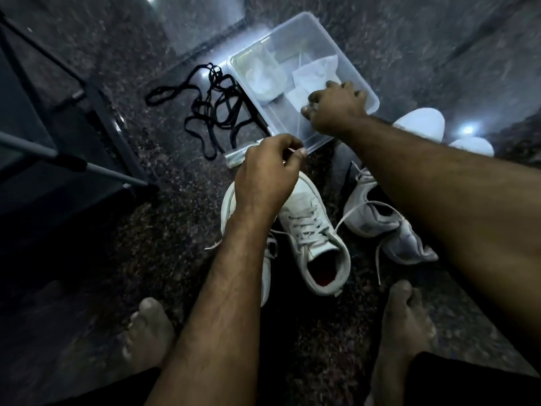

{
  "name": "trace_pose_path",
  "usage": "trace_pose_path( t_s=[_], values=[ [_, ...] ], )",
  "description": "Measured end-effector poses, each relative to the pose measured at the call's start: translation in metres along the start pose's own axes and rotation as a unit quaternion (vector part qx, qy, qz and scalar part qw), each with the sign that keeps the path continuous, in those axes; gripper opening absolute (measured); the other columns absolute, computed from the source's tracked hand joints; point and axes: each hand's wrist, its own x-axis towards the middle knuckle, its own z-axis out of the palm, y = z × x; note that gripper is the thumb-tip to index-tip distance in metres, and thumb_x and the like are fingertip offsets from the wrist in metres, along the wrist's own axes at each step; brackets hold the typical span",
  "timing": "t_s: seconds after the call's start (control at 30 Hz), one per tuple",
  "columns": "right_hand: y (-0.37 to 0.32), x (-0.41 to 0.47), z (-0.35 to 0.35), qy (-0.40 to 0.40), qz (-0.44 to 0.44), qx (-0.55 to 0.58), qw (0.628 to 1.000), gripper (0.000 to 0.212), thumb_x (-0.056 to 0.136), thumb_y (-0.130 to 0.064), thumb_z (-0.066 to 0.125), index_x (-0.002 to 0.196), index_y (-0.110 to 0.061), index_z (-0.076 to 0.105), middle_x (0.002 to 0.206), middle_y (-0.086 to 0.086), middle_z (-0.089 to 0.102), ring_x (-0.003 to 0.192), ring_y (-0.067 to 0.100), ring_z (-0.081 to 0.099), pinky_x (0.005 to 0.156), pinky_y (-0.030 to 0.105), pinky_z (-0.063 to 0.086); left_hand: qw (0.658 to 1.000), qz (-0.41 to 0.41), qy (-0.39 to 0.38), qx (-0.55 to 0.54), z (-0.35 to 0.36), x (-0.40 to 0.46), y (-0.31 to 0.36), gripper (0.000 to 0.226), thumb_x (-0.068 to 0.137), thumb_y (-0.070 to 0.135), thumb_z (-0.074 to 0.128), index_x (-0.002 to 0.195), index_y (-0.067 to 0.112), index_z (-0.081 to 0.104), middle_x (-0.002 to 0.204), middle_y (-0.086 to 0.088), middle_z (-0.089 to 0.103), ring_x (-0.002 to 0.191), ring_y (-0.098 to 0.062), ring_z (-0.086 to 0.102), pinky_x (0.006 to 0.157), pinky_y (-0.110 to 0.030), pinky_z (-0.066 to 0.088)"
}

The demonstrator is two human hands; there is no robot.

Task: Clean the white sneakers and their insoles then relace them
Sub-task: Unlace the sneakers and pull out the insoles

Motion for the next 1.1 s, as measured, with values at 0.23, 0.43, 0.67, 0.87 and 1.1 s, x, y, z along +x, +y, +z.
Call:
trace_pose_path(
  t_s=[0.23, 0.43, 0.67, 0.87, 1.1],
  values=[
    [-0.004, -0.011, -0.003, 0.1, 0.001, 0.034, 0.994, 0.04, 0.098, -0.038, 0.05, 0.125, -0.009, 0.058, 0.131, 0.01, 0.057, 0.123, 0.032, 0.048, 0.102, 0.046, 0.031, 0.997, -0.019, -0.009, -0.074, 0.011, -0.006, 0.009, 0.02, 0.086, 0.043, 0.06, 0.098, 0.033, 0.072, 0.079, 0.012, 0.072, 0.075, -0.009, 0.07, 0.073, -0.039, 0.06],
    [0.007, -0.064, -0.022, 0.214, 0.008, 0.196, 0.957, 0.033, 0.094, -0.036, 0.053, 0.115, -0.016, 0.068, 0.117, 0.004, 0.067, 0.115, 0.028, 0.058, 0.098, 0.041, 0.037, 0.995, -0.025, 0.011, -0.094, 0.001, -0.027, 0.027, 0.019, 0.09, 0.031, 0.069, 0.109, 0.029, 0.071, 0.087, 0.012, 0.07, 0.08, -0.005, 0.067, 0.079, -0.037, 0.058],
    [-0.007, -0.163, -0.041, 0.231, -0.037, 0.468, 0.852, 0.019, 0.088, -0.025, 0.071, 0.1, -0.012, 0.076, 0.098, -0.003, 0.075, 0.095, 0.008, 0.069, 0.087, 0.028, 0.053, 0.984, -0.054, 0.056, -0.162, -0.014, -0.059, 0.051, 0.06, 0.082, 0.015, 0.075, 0.137, 0.021, 0.052, 0.122, -0.002, 0.062, 0.094, -0.013, 0.063, 0.089, -0.039, 0.056],
    [0.01, -0.24, -0.086, 0.111, -0.094, 0.604, 0.783, 0.013, 0.087, 0.0, 0.068, 0.096, -0.007, 0.073, 0.084, -0.001, 0.073, 0.073, 0.002, 0.064, 0.071, 0.019, 0.051, 0.97, -0.021, 0.062, -0.235, -0.042, -0.103, 0.08, 0.063, 0.081, 0.022, 0.053, 0.144, 0.021, 0.044, 0.14, -0.009, 0.05, 0.123, -0.025, 0.053, 0.103, -0.038, 0.046],
    [0.02, -0.309, -0.144, 0.054, -0.102, 0.635, 0.763, 0.018, 0.091, 0.001, 0.062, 0.098, -0.013, 0.071, 0.088, 0.005, 0.068, 0.072, 0.014, 0.061, 0.06, 0.026, 0.051, 0.938, -0.074, -0.035, -0.338, -0.084, -0.138, 0.086, 0.097, 0.066, 0.07, 0.072, 0.145, 0.022, 0.041, 0.142, -0.01, 0.055, 0.124, -0.028, 0.057, 0.089, -0.038, 0.05]
  ],
)
